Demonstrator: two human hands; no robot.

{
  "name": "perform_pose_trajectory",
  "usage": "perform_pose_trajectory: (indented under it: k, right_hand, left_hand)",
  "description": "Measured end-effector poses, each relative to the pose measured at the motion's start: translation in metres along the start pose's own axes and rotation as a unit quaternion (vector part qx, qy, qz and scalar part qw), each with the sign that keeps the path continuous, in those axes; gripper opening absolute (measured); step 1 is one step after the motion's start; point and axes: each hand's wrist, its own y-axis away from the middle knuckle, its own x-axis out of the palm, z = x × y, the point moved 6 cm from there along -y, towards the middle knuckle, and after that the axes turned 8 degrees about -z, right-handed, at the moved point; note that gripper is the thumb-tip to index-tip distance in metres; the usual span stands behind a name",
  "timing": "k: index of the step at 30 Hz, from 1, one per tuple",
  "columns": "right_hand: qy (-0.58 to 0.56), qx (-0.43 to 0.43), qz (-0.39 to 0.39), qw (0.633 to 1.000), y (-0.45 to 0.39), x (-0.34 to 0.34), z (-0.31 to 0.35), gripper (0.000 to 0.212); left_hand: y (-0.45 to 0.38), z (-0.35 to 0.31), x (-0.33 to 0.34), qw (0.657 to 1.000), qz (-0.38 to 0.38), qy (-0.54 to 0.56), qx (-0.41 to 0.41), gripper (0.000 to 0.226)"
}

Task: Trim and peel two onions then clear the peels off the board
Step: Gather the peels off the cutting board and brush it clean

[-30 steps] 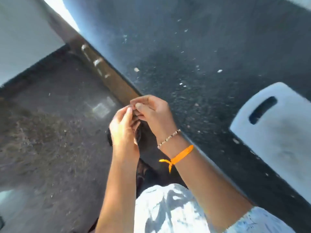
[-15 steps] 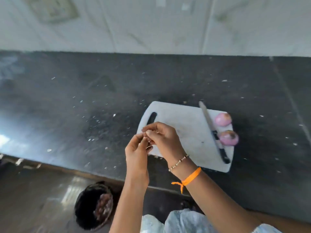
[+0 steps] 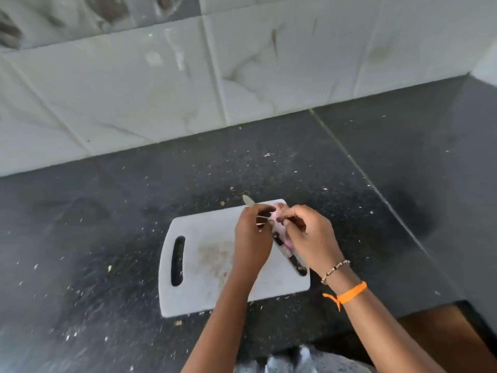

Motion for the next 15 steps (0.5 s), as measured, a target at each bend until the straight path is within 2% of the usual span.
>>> perform_pose_trajectory:
  k: [4, 6, 9, 12, 15]
  right_hand:
    - [0.151, -0.019, 0.047, 0.987, -0.005, -0.006, -0.012, 0.018]
    - [0.194, -0.009, 0.099, 0.976, -0.003, -0.003, -0.021, 0.019]
    - [0.197, -0.002, 0.151, 0.969, 0.005, 0.006, -0.029, 0.029]
    - [0.197, -0.001, 0.146, 0.969, 0.008, 0.011, -0.035, 0.043]
    - [0.201, 0.001, 0.139, 0.970, 0.009, 0.014, -0.039, 0.043]
  left_hand:
    - [-0.012, -0.017, 0.022, 0.975, 0.057, -0.137, 0.166, 0.038]
    - [-0.014, -0.013, 0.032, 0.965, 0.113, -0.178, 0.153, 0.050]
    - [-0.017, -0.010, 0.040, 0.965, 0.142, -0.161, 0.148, 0.046]
    - [-0.019, -0.007, 0.047, 0.963, 0.165, -0.151, 0.151, 0.040]
    - [-0.021, -0.005, 0.048, 0.965, 0.156, -0.133, 0.163, 0.034]
